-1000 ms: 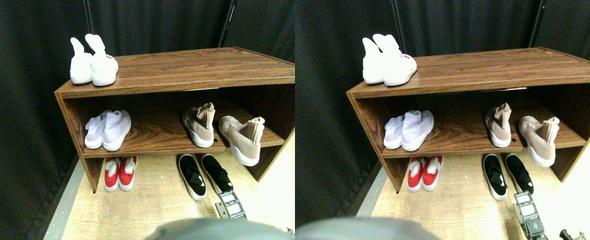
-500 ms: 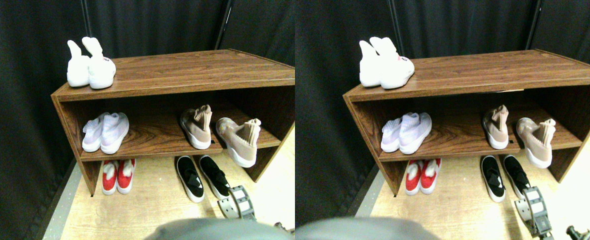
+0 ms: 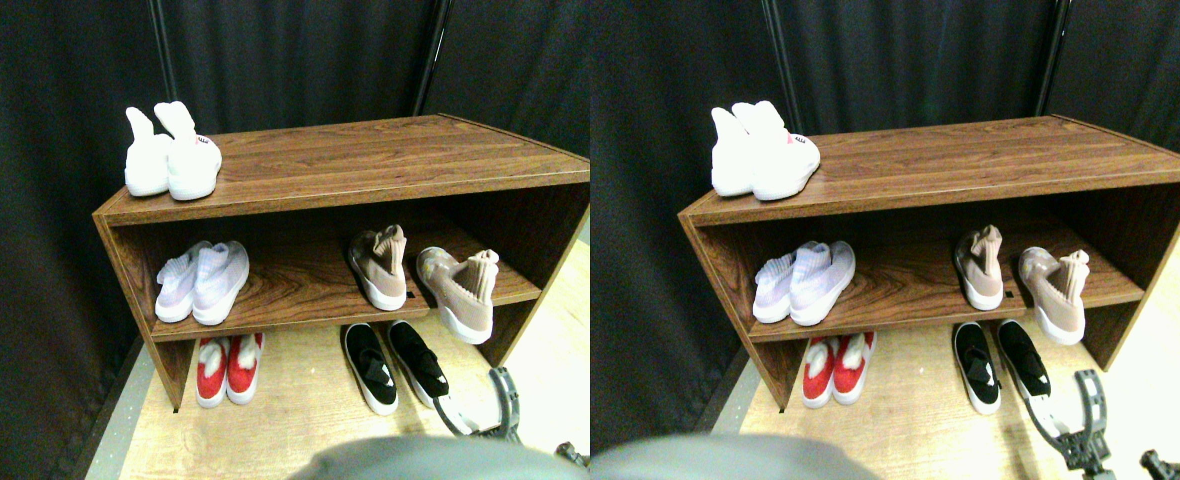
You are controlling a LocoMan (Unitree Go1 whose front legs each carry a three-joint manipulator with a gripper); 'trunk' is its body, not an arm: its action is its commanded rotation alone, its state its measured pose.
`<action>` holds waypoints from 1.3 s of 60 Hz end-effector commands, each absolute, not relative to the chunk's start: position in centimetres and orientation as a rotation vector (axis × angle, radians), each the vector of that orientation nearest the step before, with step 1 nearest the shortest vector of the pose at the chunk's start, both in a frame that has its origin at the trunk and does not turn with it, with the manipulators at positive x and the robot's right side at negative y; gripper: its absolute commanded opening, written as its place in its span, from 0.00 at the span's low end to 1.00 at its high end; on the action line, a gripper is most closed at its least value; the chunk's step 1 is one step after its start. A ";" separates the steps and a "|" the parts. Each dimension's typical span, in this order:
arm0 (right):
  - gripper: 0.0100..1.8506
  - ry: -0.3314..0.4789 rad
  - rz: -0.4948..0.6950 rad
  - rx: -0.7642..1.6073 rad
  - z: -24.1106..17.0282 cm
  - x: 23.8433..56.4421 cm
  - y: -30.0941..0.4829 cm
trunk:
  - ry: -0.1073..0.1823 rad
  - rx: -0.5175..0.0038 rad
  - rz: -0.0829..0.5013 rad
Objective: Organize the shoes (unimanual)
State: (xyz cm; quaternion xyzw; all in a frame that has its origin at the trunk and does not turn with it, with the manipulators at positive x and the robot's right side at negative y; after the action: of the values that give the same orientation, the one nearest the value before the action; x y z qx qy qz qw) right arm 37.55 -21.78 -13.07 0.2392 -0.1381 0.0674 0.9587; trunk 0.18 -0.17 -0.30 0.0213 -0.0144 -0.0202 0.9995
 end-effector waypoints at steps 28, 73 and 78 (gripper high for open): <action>0.76 -0.378 0.145 0.899 -8.7 38.8 -22.2 | -0.055 0.030 -0.048; 0.89 -0.292 0.106 0.920 -7.7 44.6 -22.2 | -0.054 0.038 -0.048; 0.90 -0.281 0.095 0.944 -8.0 45.7 -22.2 | -0.054 0.036 -0.050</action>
State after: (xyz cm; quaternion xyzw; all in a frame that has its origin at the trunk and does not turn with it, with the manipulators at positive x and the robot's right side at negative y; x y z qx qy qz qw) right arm 45.07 -22.22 -8.09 0.4510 -0.1244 0.0427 0.8828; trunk 0.14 -0.16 -0.32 0.0212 -0.0209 -0.0235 0.9993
